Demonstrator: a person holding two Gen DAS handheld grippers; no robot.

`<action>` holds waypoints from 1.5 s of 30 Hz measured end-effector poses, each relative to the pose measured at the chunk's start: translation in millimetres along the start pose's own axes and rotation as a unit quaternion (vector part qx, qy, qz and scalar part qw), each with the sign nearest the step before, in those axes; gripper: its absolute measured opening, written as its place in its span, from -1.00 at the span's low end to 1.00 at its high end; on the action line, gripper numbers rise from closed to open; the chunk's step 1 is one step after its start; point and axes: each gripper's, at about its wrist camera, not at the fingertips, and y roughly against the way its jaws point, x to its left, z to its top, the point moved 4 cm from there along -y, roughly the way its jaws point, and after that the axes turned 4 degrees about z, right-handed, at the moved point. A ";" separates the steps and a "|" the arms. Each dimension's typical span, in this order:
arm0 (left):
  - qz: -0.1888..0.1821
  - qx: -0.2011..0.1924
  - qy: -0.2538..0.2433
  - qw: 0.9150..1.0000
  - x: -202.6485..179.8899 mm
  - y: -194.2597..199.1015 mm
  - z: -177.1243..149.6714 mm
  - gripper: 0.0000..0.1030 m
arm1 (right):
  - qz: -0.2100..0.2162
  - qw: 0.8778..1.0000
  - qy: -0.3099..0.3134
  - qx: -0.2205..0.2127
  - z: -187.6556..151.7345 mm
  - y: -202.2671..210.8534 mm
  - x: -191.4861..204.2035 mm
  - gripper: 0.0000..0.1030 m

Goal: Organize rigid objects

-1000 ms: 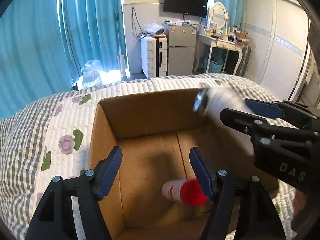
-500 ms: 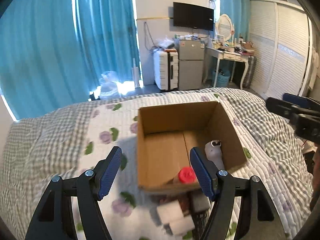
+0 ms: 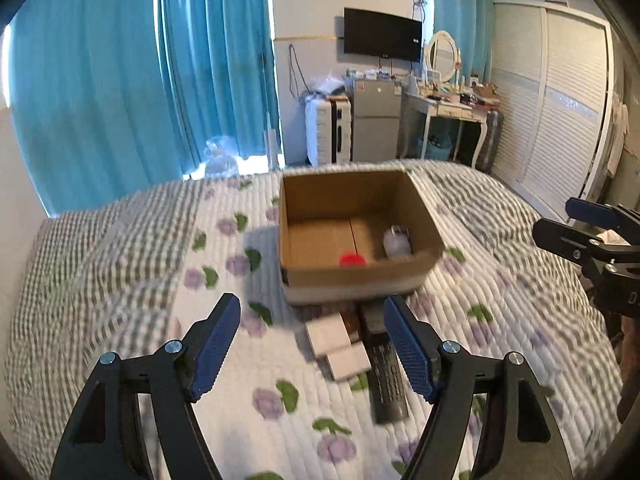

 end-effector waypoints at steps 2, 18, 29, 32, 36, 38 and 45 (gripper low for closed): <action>-0.010 0.011 0.010 1.000 -1.8 -5.4 -18.5 0.49 | 0.001 1.000 -0.004 0.009 -13.5 -9.4 1.7 0.69; 0.043 0.078 0.075 0.993 19.7 -116.4 -81.4 0.49 | 0.013 0.988 -0.006 0.154 -136.0 -166.4 38.7 0.69; 0.062 0.102 0.064 0.991 19.6 -131.9 -96.0 0.49 | 0.016 0.974 0.004 0.225 -171.9 -224.7 55.4 0.68; 0.060 0.111 0.073 0.989 23.4 -135.0 -99.4 0.49 | 0.014 0.975 0.010 0.222 -174.3 -223.5 56.6 0.64; 0.056 0.120 0.075 0.988 24.6 -135.7 -106.6 0.49 | 0.029 0.977 0.011 0.213 -176.2 -211.5 53.4 -0.11; 0.057 0.125 0.069 0.988 22.8 -136.0 -108.8 0.49 | 0.028 0.978 0.011 0.207 -177.1 -203.1 49.0 -0.16; 0.044 0.130 0.022 0.990 -3.3 -128.0 -109.4 0.49 | 0.034 0.985 -0.044 0.162 -163.7 -168.9 19.1 -0.21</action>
